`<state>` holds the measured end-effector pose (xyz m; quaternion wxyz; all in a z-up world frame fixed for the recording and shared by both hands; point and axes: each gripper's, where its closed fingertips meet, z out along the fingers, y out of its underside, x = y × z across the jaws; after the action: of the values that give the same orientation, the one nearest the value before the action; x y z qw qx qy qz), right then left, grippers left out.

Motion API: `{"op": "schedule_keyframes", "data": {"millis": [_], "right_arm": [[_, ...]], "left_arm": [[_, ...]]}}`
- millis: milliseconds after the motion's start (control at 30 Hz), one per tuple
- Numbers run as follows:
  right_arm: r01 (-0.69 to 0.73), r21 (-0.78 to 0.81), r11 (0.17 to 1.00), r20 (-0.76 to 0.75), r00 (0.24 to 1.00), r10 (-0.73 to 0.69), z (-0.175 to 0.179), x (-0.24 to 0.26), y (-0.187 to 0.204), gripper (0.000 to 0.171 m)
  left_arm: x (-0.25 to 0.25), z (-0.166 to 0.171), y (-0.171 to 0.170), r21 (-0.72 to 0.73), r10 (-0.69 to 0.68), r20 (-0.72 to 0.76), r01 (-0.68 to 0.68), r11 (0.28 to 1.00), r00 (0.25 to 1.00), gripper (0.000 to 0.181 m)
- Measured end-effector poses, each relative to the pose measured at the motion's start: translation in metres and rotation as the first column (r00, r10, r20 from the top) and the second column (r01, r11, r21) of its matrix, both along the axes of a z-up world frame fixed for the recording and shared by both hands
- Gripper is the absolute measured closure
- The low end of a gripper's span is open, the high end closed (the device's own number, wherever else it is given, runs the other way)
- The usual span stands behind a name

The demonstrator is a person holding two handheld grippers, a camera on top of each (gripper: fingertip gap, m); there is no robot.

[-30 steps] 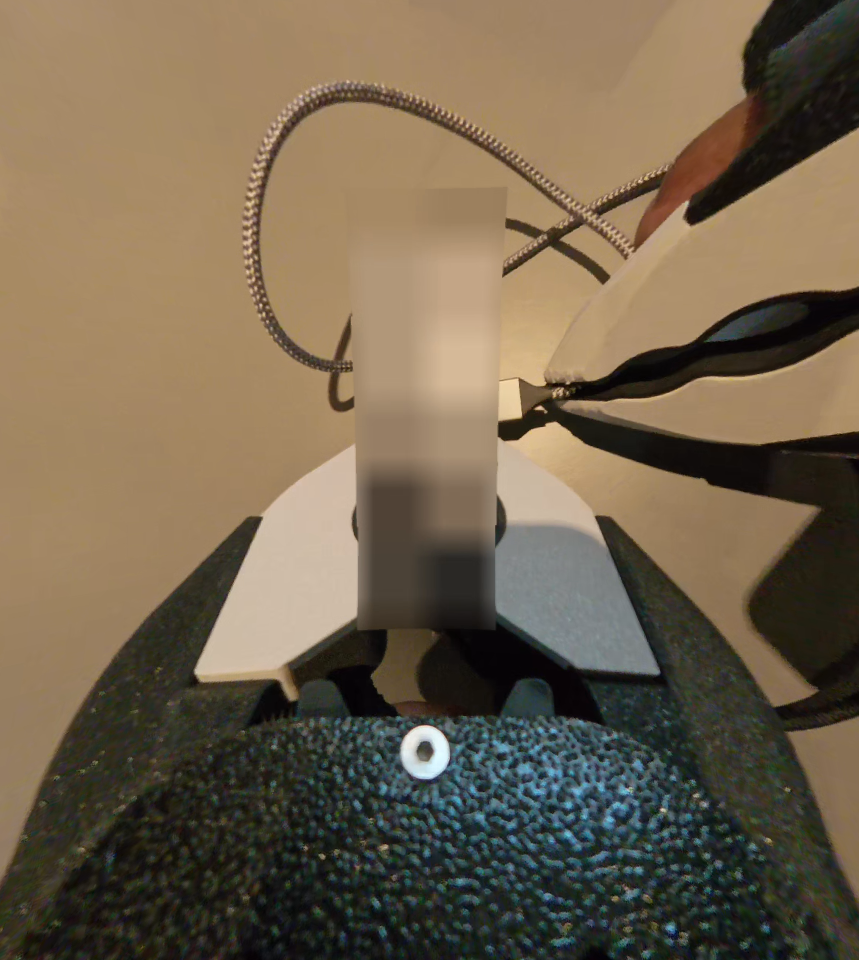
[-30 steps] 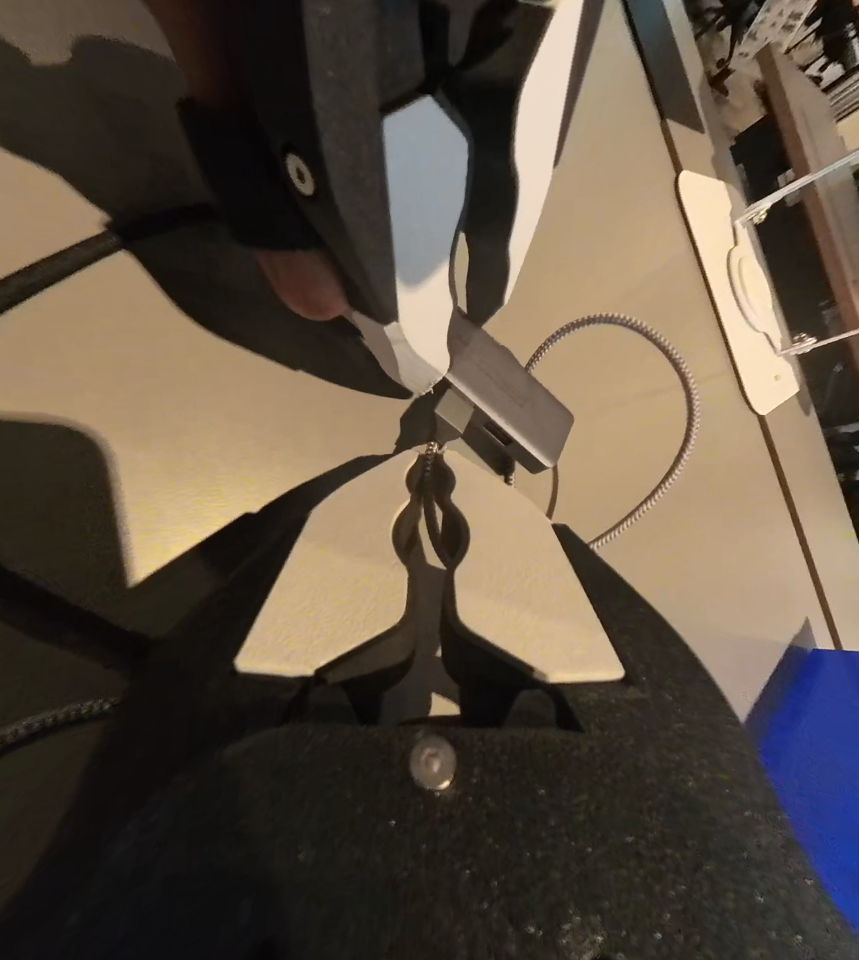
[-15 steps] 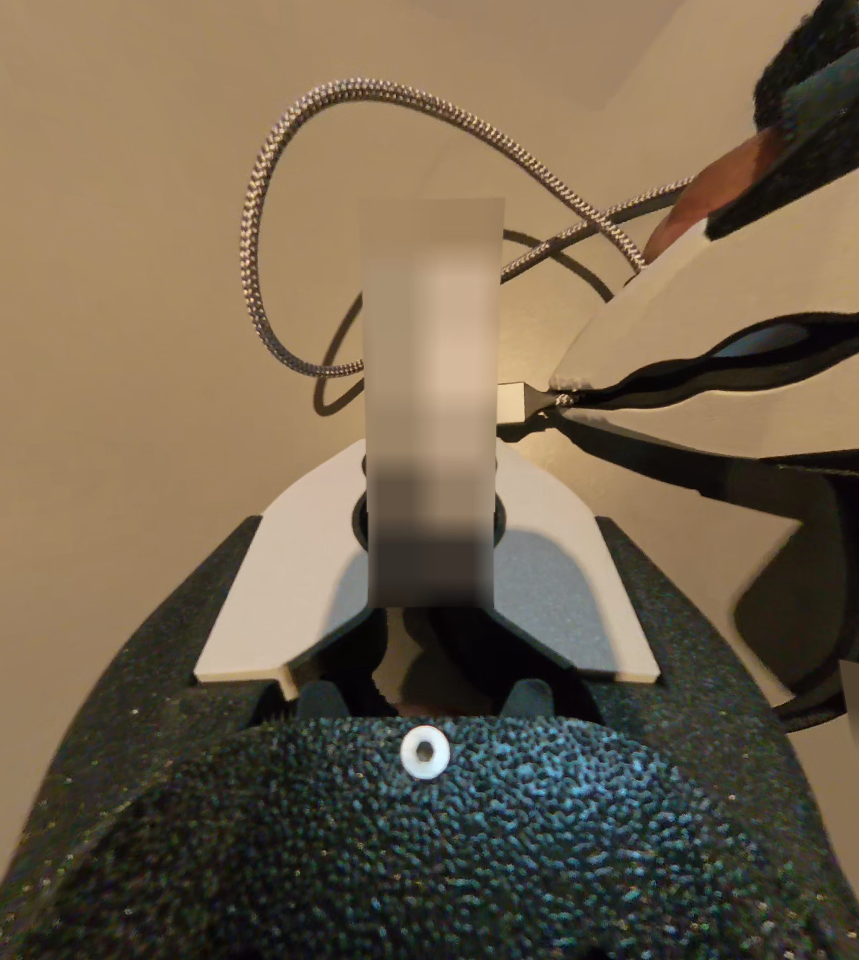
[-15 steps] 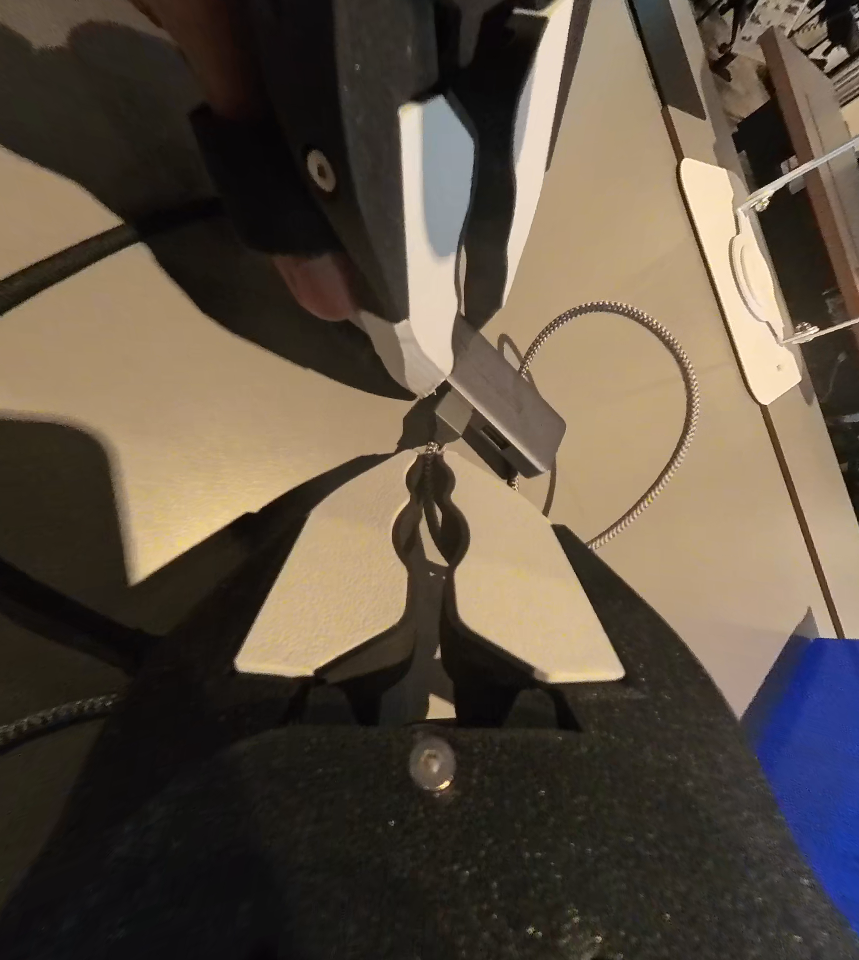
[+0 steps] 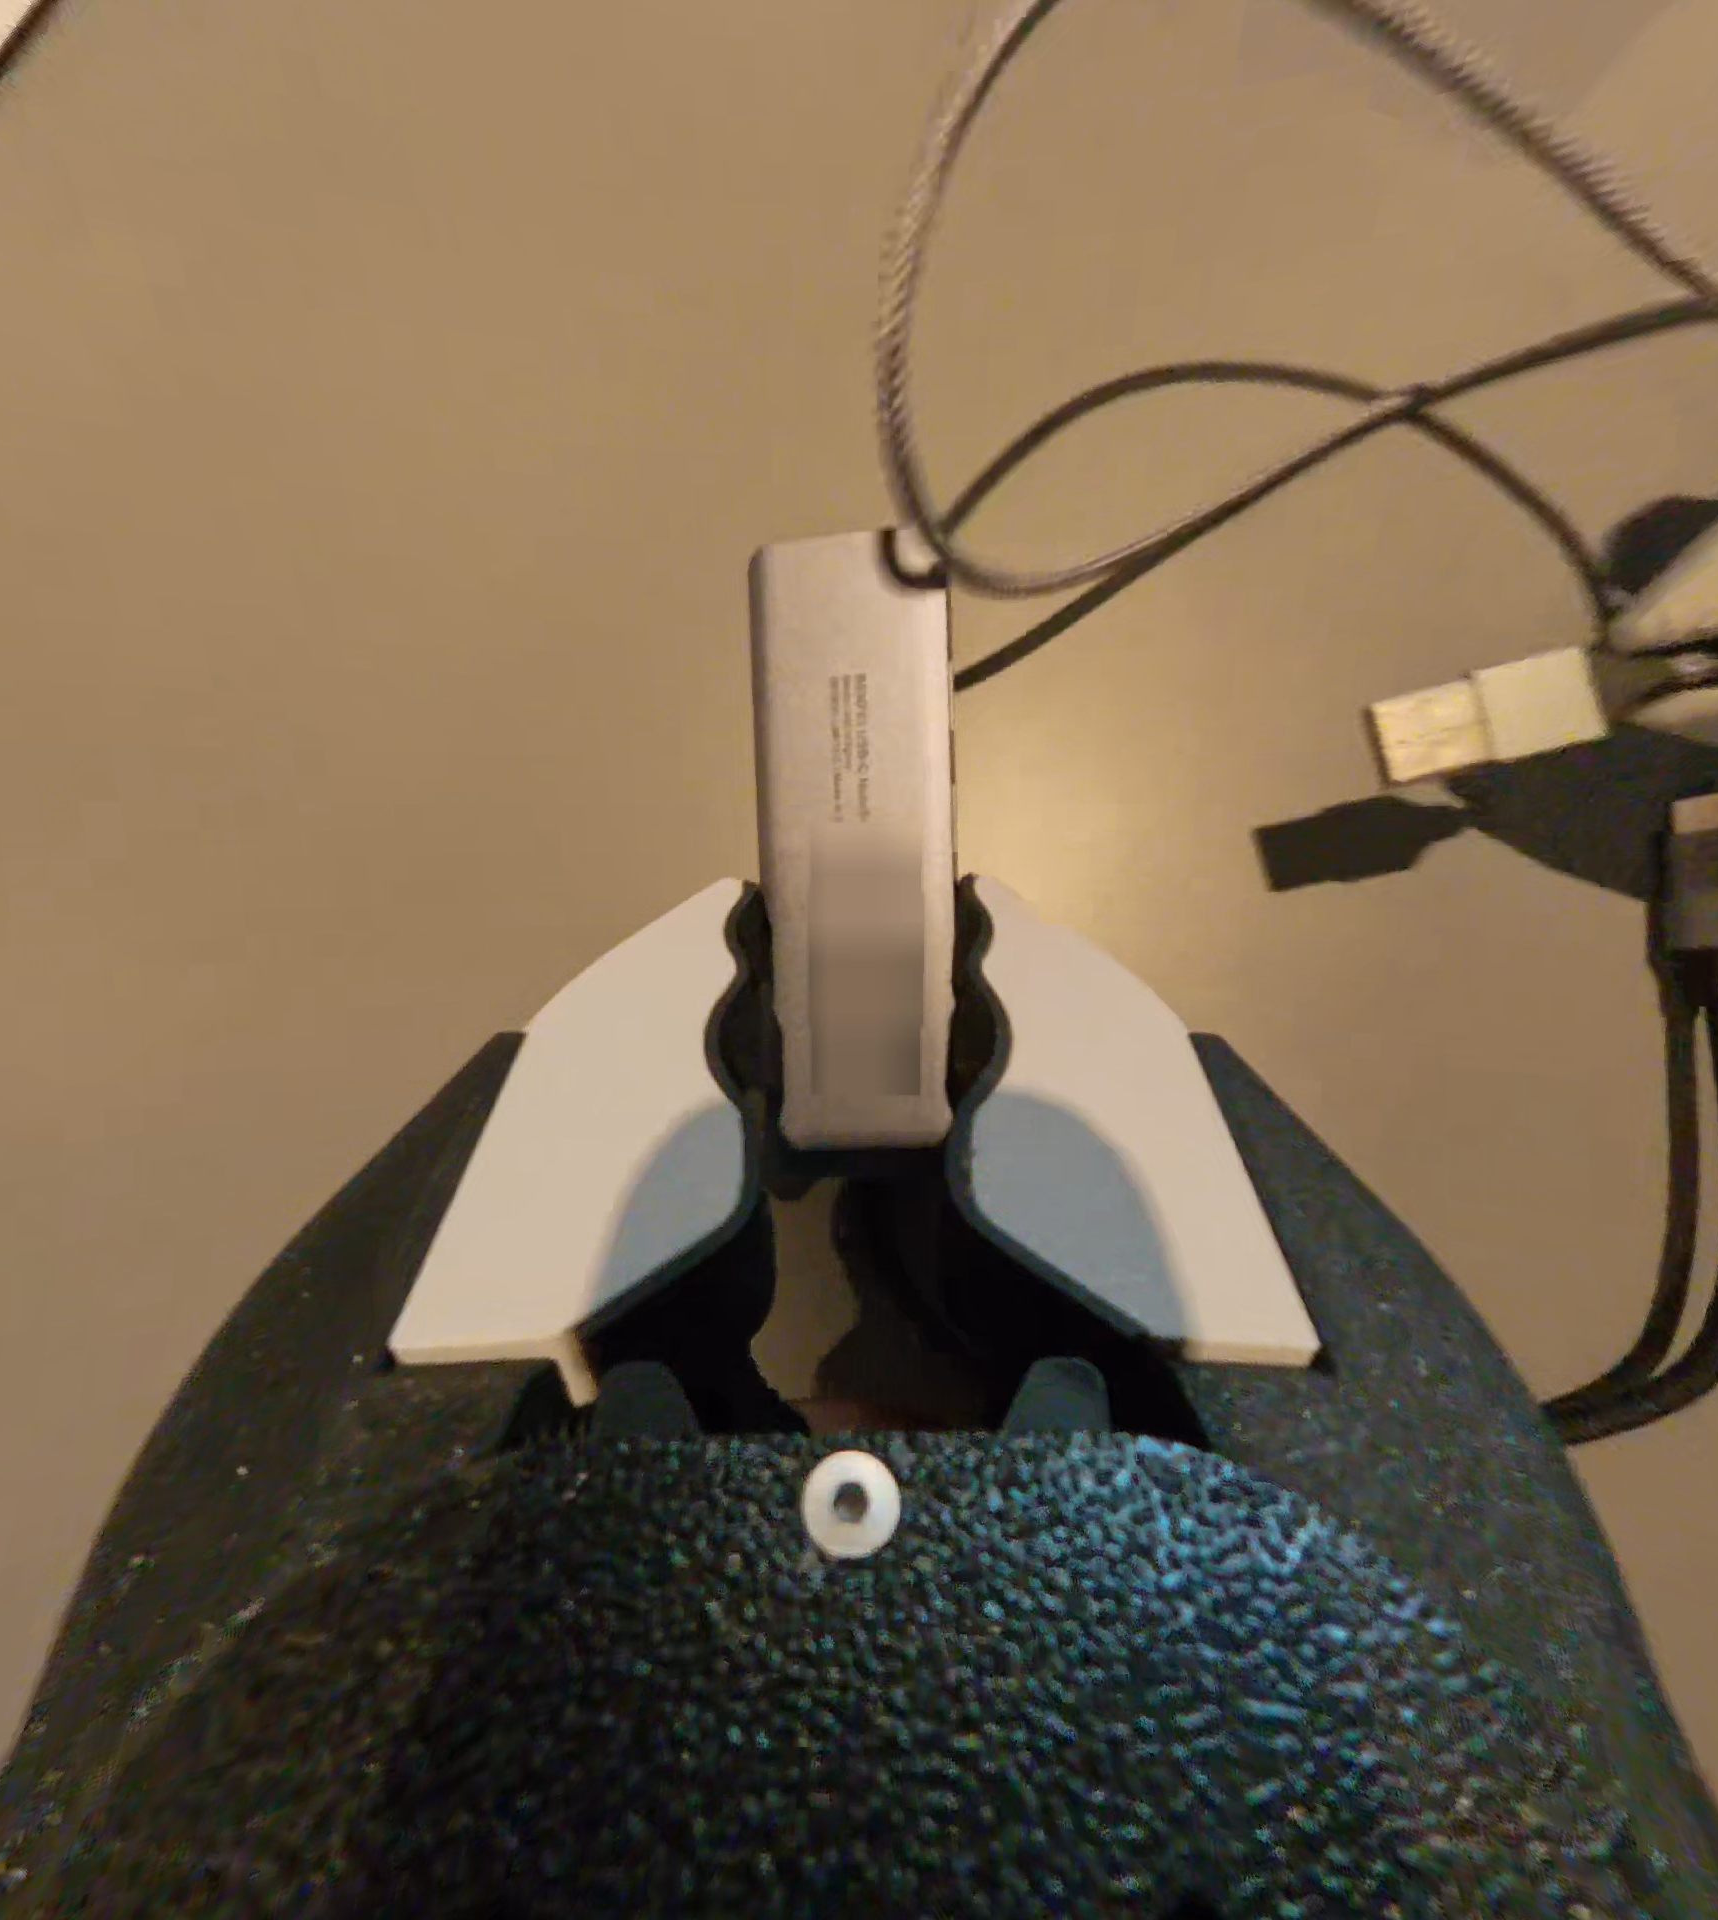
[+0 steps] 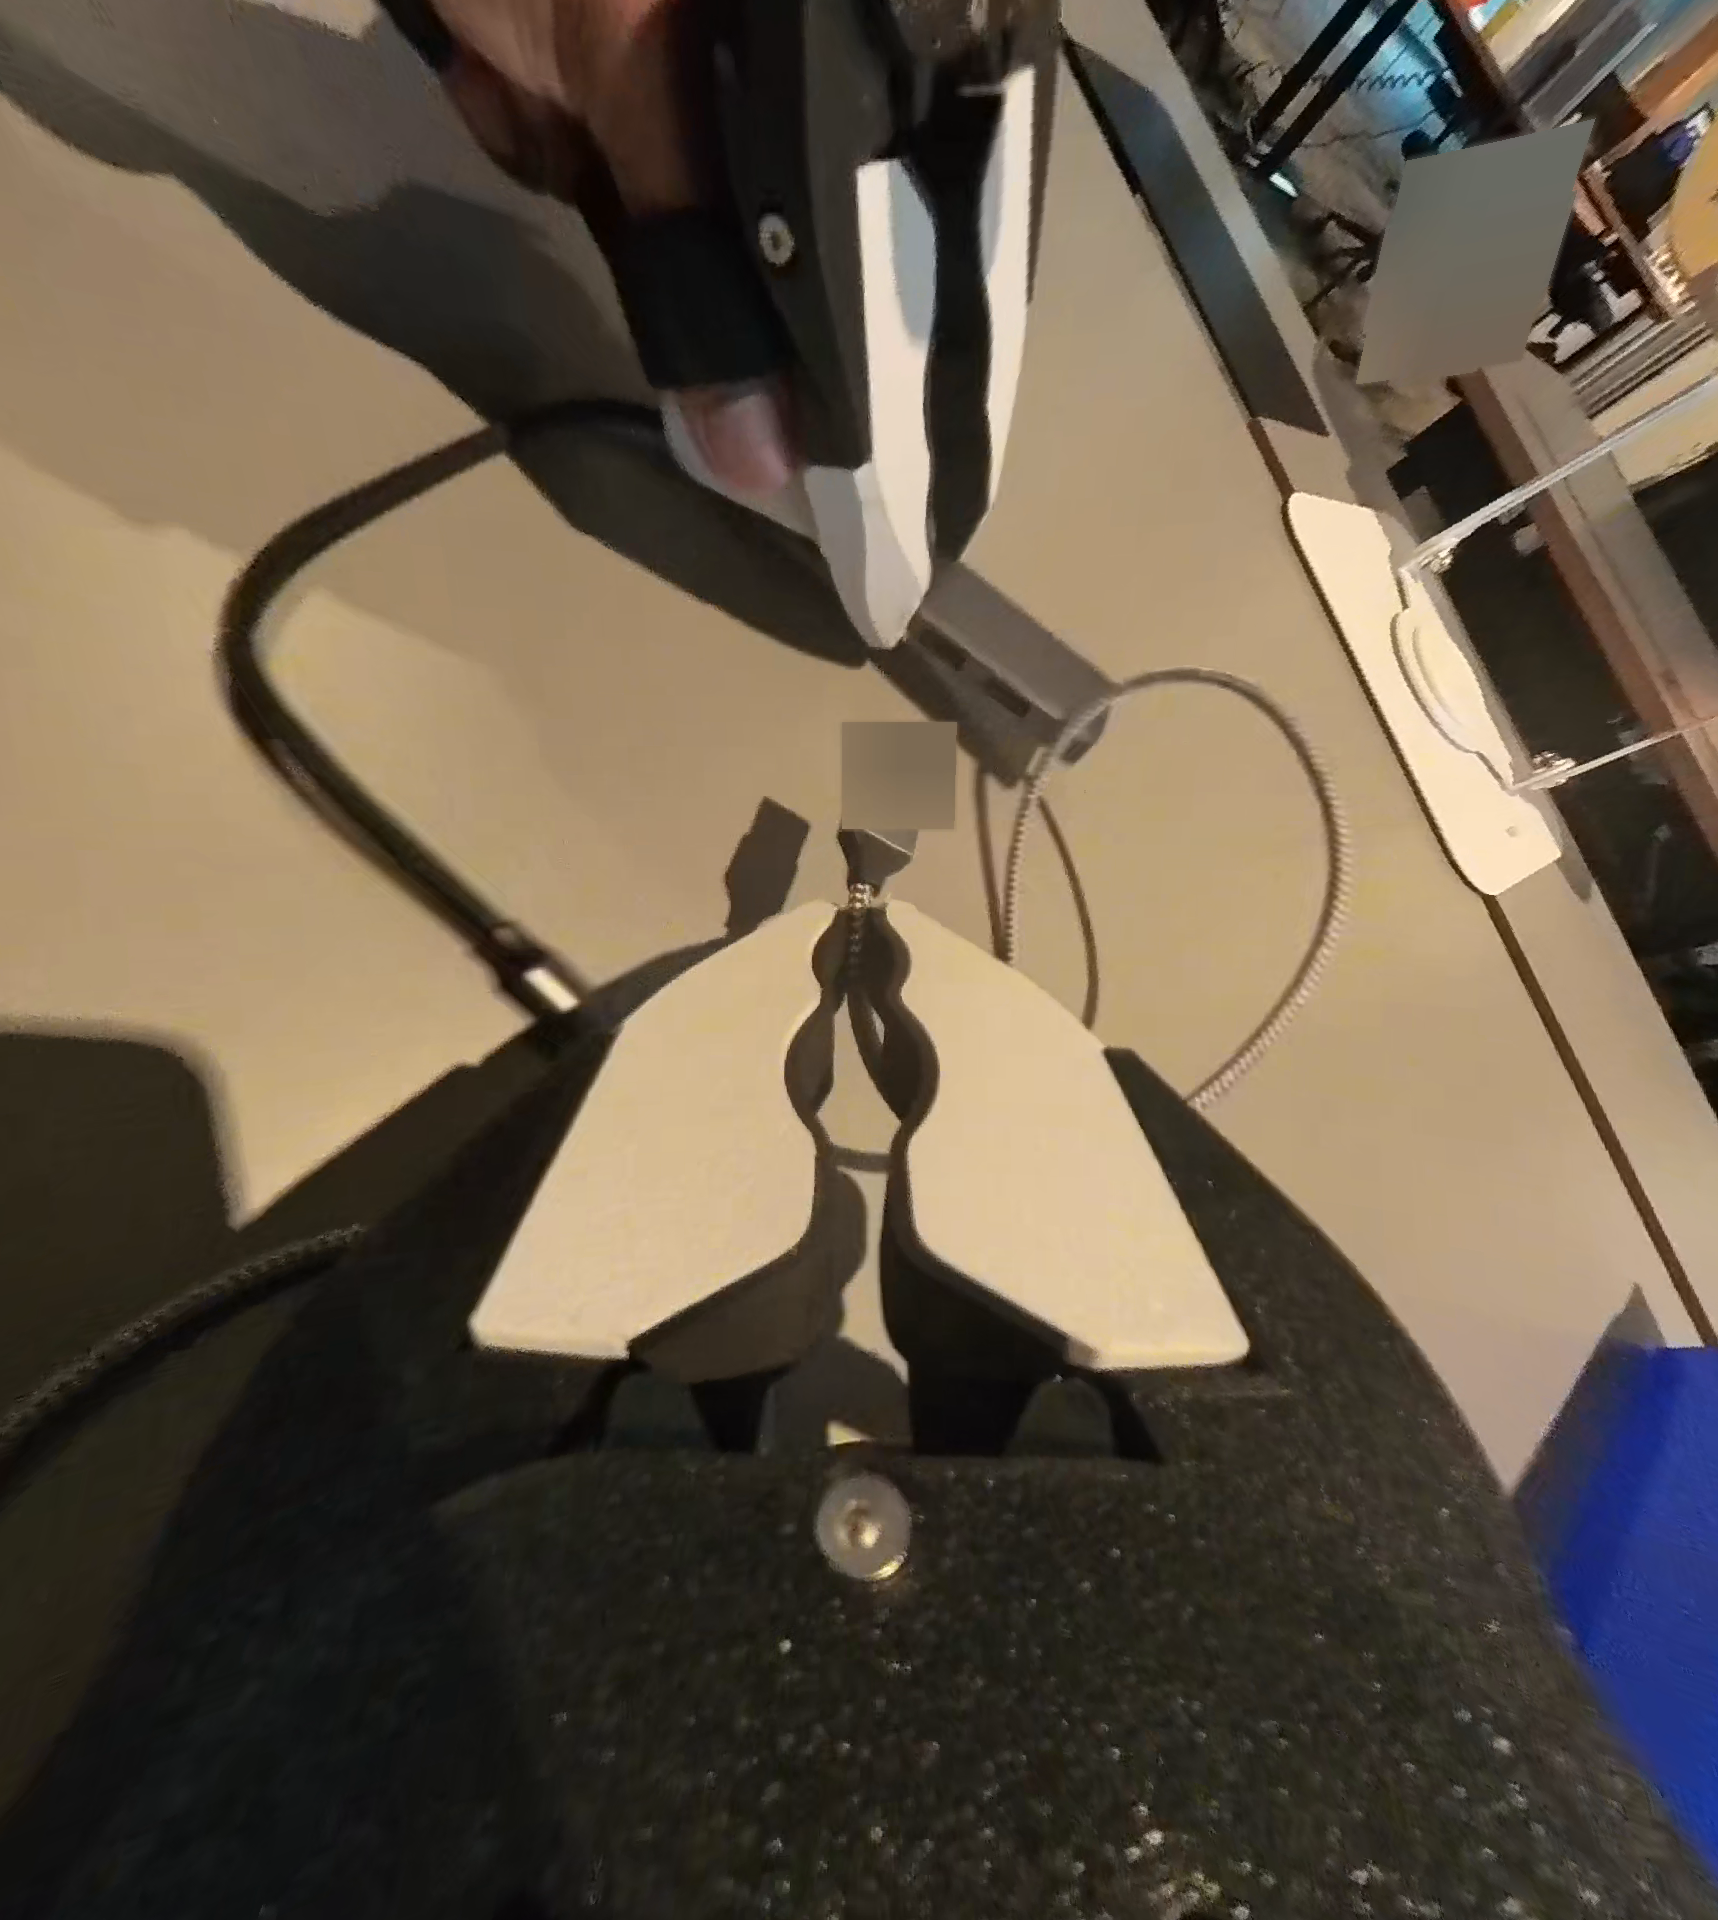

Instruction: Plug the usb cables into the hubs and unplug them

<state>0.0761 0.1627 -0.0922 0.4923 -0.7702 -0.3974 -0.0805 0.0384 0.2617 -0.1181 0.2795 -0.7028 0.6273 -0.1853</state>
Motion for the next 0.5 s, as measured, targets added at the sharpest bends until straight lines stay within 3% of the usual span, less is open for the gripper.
{"op": "schedule_keyframes", "data": {"millis": [200,500], "right_arm": [[0.065,0.06,0.996,0.024,0.997,-0.067,0.007,0.017,0.008,0.168],[0.204,0.044,0.978,0.049,0.977,-0.206,0.002,0.059,0.016,0.168]], "left_arm": [[0.002,-0.008,-0.024,-0.007,-0.162,-0.056,0.162,0.987,0.985,0.145],[-0.007,-0.007,-0.013,0.043,-0.162,-0.078,0.165,0.985,0.984,0.146]]}}
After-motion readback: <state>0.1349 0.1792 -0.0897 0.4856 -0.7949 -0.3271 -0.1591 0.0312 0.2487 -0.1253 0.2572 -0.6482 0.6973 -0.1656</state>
